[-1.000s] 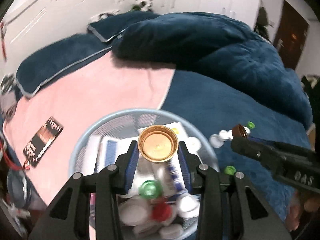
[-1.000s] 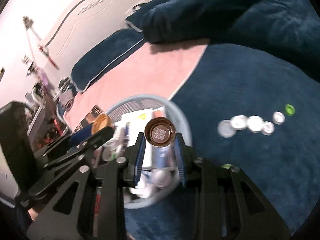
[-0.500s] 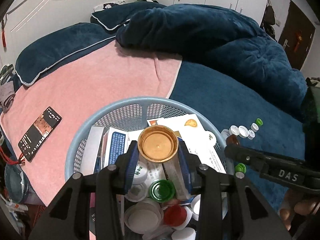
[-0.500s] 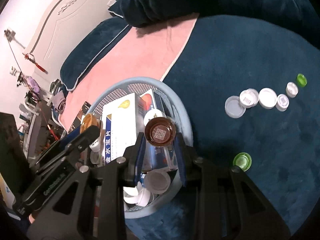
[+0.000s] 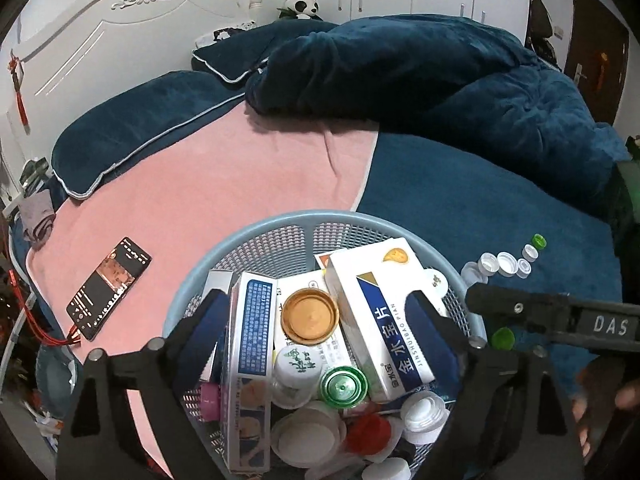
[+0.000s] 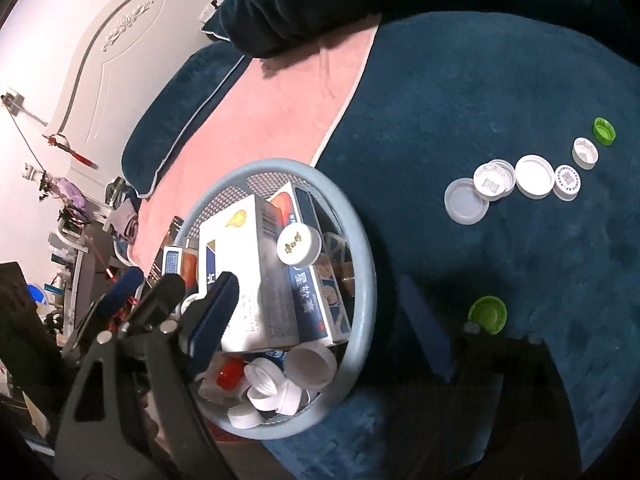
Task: Organize objects
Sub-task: 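Open both tools to drop the gold and brown caps into the basket, then move both tools back to the remaining caps, then grasp the green cap with the left tool while the right tool grasps a white printed cap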
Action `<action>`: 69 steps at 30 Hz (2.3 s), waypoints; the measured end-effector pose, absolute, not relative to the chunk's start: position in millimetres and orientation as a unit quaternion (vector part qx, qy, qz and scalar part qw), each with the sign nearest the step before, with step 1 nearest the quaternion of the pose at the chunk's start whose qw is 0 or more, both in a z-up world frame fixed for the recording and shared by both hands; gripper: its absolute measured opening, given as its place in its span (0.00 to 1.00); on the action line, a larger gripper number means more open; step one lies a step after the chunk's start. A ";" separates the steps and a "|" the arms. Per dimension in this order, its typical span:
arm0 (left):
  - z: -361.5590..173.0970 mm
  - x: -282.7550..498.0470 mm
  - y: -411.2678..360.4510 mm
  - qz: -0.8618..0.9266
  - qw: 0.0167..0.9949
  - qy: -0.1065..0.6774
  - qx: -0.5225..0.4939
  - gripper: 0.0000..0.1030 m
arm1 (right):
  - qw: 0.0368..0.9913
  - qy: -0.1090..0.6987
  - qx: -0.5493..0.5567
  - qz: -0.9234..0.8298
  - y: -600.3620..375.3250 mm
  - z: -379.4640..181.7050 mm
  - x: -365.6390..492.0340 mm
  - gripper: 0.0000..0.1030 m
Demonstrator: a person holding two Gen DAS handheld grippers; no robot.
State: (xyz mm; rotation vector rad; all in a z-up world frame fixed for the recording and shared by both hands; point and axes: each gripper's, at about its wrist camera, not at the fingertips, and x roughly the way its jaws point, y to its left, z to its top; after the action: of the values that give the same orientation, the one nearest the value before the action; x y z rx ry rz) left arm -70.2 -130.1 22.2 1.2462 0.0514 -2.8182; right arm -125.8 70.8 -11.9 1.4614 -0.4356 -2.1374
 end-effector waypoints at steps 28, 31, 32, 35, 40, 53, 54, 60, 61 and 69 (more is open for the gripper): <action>-9.2 -102.3 65.1 -0.886 -0.137 -0.030 0.442 0.91 | 0.030 -0.178 0.513 -0.839 258.5 -27.9 -153.7 1.00; -32.3 -88.5 94.6 -0.875 -0.153 -0.041 0.457 0.91 | 0.021 -0.187 0.507 -0.841 269.3 -30.0 -150.6 1.00; -40.4 -84.6 101.3 -0.873 -0.153 -0.040 0.462 0.91 | 0.019 -0.186 0.505 -0.843 270.8 -30.3 -149.4 1.00; -66.2 -69.3 107.6 -0.881 -0.102 -0.036 0.460 0.91 | 0.027 -0.181 0.508 -0.842 269.0 -34.1 -147.3 1.00; -97.6 -64.5 79.9 -0.882 -0.019 0.019 0.471 0.91 | 0.043 -0.166 0.519 -0.837 262.8 -42.2 -141.4 1.00; -93.5 -93.4 62.9 -0.874 -0.067 0.041 0.480 0.29 | 0.040 -0.111 0.539 -0.834 253.5 -64.9 -154.3 1.00; -91.4 -93.7 62.4 -0.874 -0.072 0.040 0.479 0.29 | 0.041 -0.094 0.539 -0.836 248.3 -67.8 -157.8 1.00; -50.4 -81.2 60.5 -0.880 -0.123 0.044 0.458 0.29 | 0.082 -0.038 0.530 -0.843 216.6 -81.1 -178.5 0.87; -42.1 -79.7 58.5 -0.883 -0.125 0.046 0.450 0.29 | 0.083 -0.039 0.530 -0.843 214.9 -82.6 -182.1 0.86; 13.3 -79.3 30.5 -0.912 -0.115 0.010 0.393 0.29 | 0.101 -0.003 0.527 -0.844 190.4 -93.2 -212.0 0.43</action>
State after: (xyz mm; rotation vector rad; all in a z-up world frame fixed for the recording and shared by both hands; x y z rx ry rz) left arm -79.3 30.5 13.3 1.3346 0.0331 -3.0957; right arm -212.0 190.4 -93.2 1.5570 -0.0075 -2.4932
